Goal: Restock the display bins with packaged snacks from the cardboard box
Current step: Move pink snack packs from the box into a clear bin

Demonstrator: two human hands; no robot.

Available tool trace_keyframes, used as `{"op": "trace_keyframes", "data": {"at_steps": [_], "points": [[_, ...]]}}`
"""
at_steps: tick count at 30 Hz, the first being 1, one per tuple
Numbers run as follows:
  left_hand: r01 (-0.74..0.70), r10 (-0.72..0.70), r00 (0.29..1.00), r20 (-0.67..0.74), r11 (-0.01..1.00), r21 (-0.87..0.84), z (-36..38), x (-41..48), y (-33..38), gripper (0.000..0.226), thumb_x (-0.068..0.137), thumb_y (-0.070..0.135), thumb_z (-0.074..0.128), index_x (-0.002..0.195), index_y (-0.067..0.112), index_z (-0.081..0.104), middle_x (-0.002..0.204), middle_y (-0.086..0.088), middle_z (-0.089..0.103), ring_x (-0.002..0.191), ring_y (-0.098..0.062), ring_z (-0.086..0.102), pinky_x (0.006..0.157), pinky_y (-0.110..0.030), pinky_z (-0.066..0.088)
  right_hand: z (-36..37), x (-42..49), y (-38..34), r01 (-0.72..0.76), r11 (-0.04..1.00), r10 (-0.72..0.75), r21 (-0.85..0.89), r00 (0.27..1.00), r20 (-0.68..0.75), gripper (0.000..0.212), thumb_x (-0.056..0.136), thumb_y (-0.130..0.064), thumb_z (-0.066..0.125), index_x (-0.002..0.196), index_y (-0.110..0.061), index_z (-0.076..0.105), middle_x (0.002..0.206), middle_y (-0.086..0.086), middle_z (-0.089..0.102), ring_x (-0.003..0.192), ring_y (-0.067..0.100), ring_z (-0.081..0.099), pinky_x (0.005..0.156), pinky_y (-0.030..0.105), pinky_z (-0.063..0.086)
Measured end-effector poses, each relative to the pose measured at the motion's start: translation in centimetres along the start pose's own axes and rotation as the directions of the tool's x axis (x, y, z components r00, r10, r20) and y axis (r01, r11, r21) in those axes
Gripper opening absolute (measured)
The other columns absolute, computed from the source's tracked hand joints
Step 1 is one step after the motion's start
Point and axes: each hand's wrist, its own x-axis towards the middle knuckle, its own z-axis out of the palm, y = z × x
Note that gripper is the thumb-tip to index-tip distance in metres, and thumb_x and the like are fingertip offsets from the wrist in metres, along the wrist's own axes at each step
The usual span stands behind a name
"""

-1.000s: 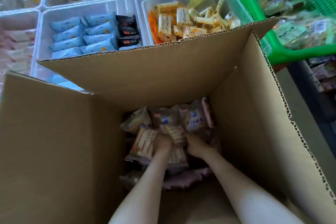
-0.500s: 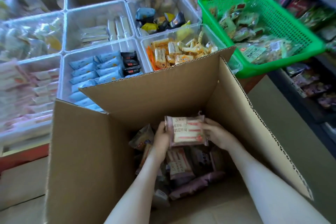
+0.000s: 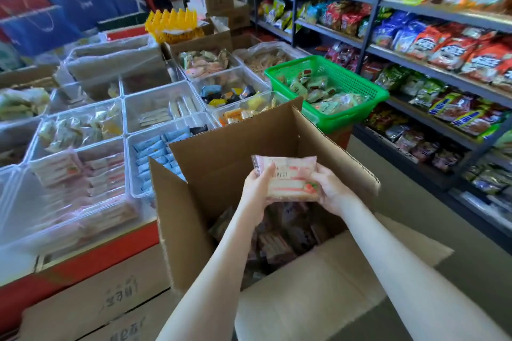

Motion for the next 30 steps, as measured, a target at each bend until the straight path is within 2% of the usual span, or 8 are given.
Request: {"op": "trace_keyframes", "data": {"at_steps": [6,10,13,16,21,25,28,30], "points": [[-0.107,0.108,0.993,0.041,0.994,-0.028,-2.6,-7.3,3.3,0.019,0.094,0.029,0.057,0.106,0.013,0.059,0.097,-0.009,0.071,0.085,-0.022,0.070,0.074,-0.035,0.058,6.3,-5.6,-1.0,0.076,0.988,-0.067,0.131,0.995,-0.069,0.046,0.099,-0.042,0.041,0.121,-0.007,0.060,0.113,0.015,0.068,0.101,0.025,0.067,0.075,0.032,0.059],[-0.167,0.163,0.986,-0.043,0.979,-0.114,-6.2,-10.4,5.6,0.031,0.097,0.041,0.046,0.113,0.018,0.061,0.104,-0.006,0.071,0.088,-0.019,0.069,0.067,-0.031,0.056,11.5,-6.6,-1.4,0.091,0.995,-0.089,0.042,0.995,-0.045,0.044,0.099,-0.044,0.039,0.117,-0.012,0.063,0.107,0.013,0.071,0.096,0.024,0.069,0.076,0.034,0.058],[-0.204,0.190,0.978,-0.087,0.959,-0.198,-9.8,-12.1,7.0,0.038,0.100,0.045,0.035,0.109,0.021,0.063,0.092,0.000,0.073,0.082,-0.015,0.069,0.064,-0.027,0.056,15.1,-6.6,-1.3,0.121,0.993,-0.120,-0.017,0.992,0.032,0.043,0.100,-0.043,0.037,0.117,-0.013,0.063,0.109,0.013,0.070,0.099,0.026,0.068,0.083,0.038,0.056],[-0.272,0.236,0.952,-0.193,0.945,-0.185,-14.3,-13.1,8.2,0.036,0.101,0.042,0.036,0.100,0.019,0.064,0.084,0.001,0.073,0.076,-0.016,0.068,0.064,-0.031,0.053,18.8,-5.7,-1.4,0.191,0.961,-0.169,-0.199,0.978,0.122,0.039,0.101,-0.036,0.036,0.112,-0.014,0.066,0.107,0.014,0.069,0.100,0.028,0.066,0.088,0.040,0.050],[-0.362,0.302,0.891,-0.340,0.923,-0.131,-23.5,-13.7,11.1,0.037,0.103,0.036,0.034,0.089,0.019,0.063,0.071,0.003,0.072,0.064,-0.014,0.068,0.060,-0.033,0.054,27.7,-1.9,-0.6,0.274,0.826,-0.188,-0.493,0.958,0.218,0.028,0.100,-0.026,0.042,0.097,-0.020,0.070,0.090,0.005,0.069,0.083,0.019,0.063,0.072,0.033,0.048],[-0.343,0.350,0.802,-0.484,0.933,0.106,-33.5,-12.3,13.4,0.037,0.102,0.036,0.036,0.083,0.022,0.065,0.074,0.001,0.070,0.079,-0.023,0.065,0.078,-0.044,0.052,36.9,3.2,2.3,0.334,0.702,-0.241,-0.629,0.943,0.231,0.022,0.098,-0.023,0.048,0.085,-0.026,0.066,0.068,-0.002,0.062,0.064,0.012,0.057,0.058,0.029,0.046],[-0.139,0.421,0.696,-0.581,0.874,0.466,-41.5,-9.9,14.3,0.039,0.102,0.036,0.034,0.091,0.016,0.066,0.089,-0.005,0.067,0.089,-0.023,0.058,0.078,-0.033,0.042,42.8,8.8,5.9,0.342,0.575,-0.225,-0.743,0.939,0.259,0.020,0.098,-0.023,0.049,0.088,-0.021,0.066,0.058,0.000,0.057,0.053,0.012,0.055,0.054,0.033,0.048],[-0.020,0.432,0.669,-0.605,0.824,0.566,-46.0,-8.1,14.8,0.041,0.102,0.035,0.033,0.104,0.012,0.067,0.103,-0.010,0.067,0.098,-0.025,0.059,0.082,-0.033,0.042,46.1,12.8,8.7,0.311,0.531,-0.197,-0.788,0.950,0.242,0.026,0.098,-0.023,0.049,0.089,-0.007,0.068,0.056,0.003,0.057,0.048,0.011,0.056,0.053,0.027,0.049]]}}
